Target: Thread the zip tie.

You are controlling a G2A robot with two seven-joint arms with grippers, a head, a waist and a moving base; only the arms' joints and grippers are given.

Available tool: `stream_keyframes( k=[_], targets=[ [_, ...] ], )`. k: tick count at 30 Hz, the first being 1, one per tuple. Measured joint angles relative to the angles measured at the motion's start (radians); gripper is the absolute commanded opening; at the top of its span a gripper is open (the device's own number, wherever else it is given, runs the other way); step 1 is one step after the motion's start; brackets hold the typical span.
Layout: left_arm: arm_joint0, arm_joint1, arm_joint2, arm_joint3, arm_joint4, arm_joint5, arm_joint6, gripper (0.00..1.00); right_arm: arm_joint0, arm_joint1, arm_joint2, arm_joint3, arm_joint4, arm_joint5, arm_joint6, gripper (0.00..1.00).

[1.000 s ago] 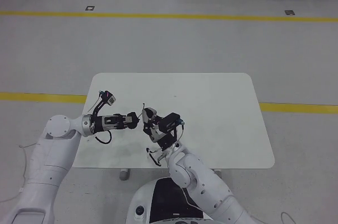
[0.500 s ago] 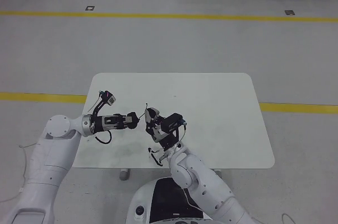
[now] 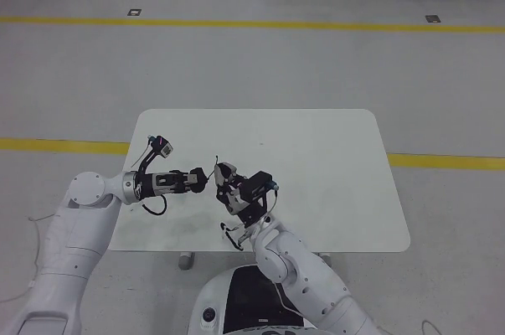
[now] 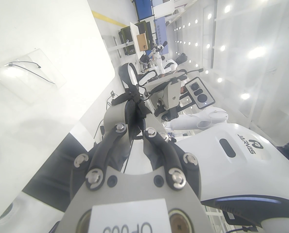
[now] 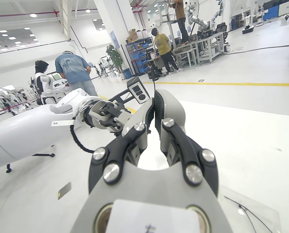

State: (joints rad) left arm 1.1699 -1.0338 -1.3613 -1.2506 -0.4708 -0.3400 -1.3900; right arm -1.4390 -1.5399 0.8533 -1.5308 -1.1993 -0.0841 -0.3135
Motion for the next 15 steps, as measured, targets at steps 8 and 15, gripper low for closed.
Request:
stream_keyframes(
  k=[8,15],
  targets=[
    [0.000,0.000,0.000,0.000,0.000,0.000,0.000,0.00,-0.003,0.004,-0.001,-0.001,-0.008,-0.022,0.016,0.00],
    [0.000,0.000,0.000,0.000,0.000,0.000,0.000,0.00,0.003,0.003,-0.006,0.011,-0.009,-0.017,0.025,0.00]
  ],
)
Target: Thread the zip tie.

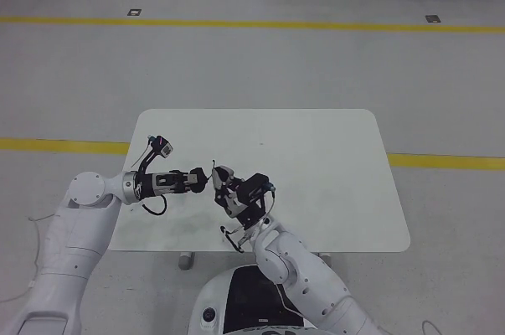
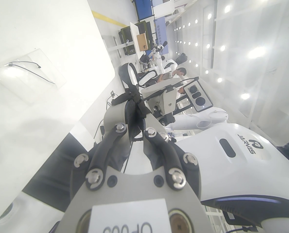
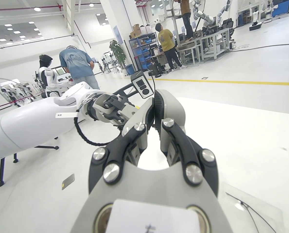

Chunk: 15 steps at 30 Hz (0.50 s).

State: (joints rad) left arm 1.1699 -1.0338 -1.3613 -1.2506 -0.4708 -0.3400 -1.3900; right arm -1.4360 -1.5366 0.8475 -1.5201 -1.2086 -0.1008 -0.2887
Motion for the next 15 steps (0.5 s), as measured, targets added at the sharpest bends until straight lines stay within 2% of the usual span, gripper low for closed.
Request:
stream_keyframes(
  k=[15],
  targets=[
    [0.000,0.000,0.000,0.000,0.000,0.000,0.000,0.00,0.016,-0.004,-0.018,0.022,0.017,-0.024,-0.001,0.00]
  ],
)
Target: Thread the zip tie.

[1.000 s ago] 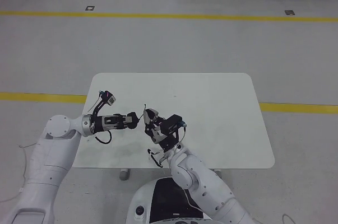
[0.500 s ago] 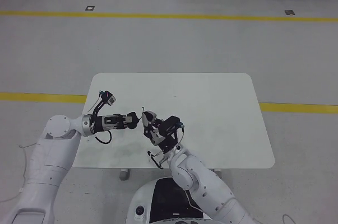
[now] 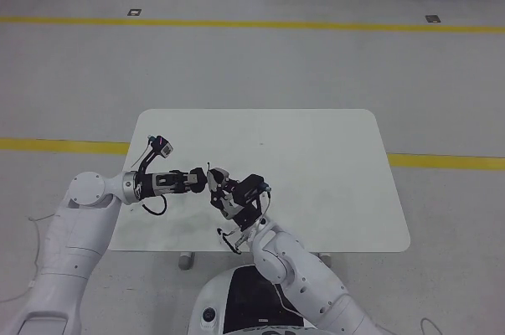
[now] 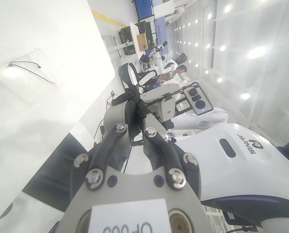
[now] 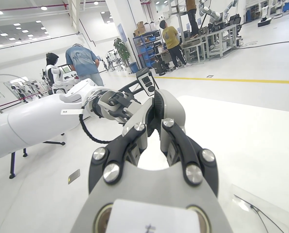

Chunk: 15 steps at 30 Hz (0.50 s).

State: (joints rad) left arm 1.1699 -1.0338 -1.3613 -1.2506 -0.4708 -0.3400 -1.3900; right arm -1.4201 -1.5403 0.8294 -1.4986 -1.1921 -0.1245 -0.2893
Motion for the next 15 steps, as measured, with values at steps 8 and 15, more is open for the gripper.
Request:
stream_keyframes(
  k=[8,15],
  targets=[
    [0.000,0.000,0.000,0.000,0.000,0.000,0.000,0.00,0.004,-0.001,-0.002,0.010,-0.014,0.027,0.009,0.00],
    [0.000,0.000,0.000,0.000,0.000,0.000,0.000,0.00,0.007,-0.002,-0.006,0.019,-0.008,0.026,0.010,0.00]
  ],
)
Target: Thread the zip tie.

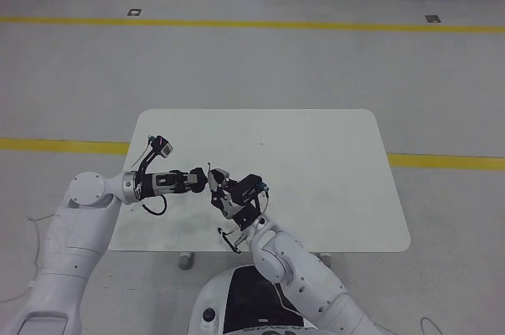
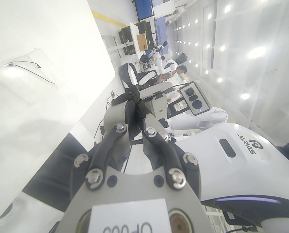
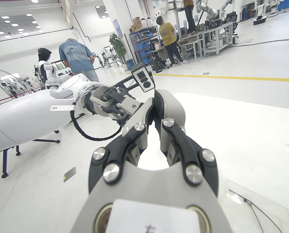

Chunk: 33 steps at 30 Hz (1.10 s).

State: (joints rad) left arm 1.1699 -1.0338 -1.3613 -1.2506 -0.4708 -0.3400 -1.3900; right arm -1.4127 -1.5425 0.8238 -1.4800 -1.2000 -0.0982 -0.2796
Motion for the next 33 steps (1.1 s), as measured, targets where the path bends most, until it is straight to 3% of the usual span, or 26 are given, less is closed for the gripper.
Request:
stream_keyframes(
  k=[10,11,12,13,33],
  targets=[
    [0.000,0.000,0.000,0.000,0.000,0.000,0.000,0.00,0.001,0.000,-0.001,0.008,0.003,0.000,0.004,0.03],
    [0.000,0.000,0.000,0.000,0.000,0.000,0.000,0.00,0.001,0.000,-0.001,0.009,0.003,0.000,0.005,0.39],
    [0.000,0.000,0.000,0.000,0.000,0.000,0.000,0.00,0.001,0.000,-0.001,0.010,0.004,0.000,0.005,0.90],
    [0.000,0.000,0.000,0.000,0.000,0.000,0.000,0.00,0.001,0.000,0.000,0.010,0.006,0.000,0.005,1.00],
    [0.000,0.000,0.000,0.000,0.000,0.000,0.000,0.00,-0.023,0.007,0.018,-0.007,0.006,-0.020,-0.017,1.00]
  ],
)
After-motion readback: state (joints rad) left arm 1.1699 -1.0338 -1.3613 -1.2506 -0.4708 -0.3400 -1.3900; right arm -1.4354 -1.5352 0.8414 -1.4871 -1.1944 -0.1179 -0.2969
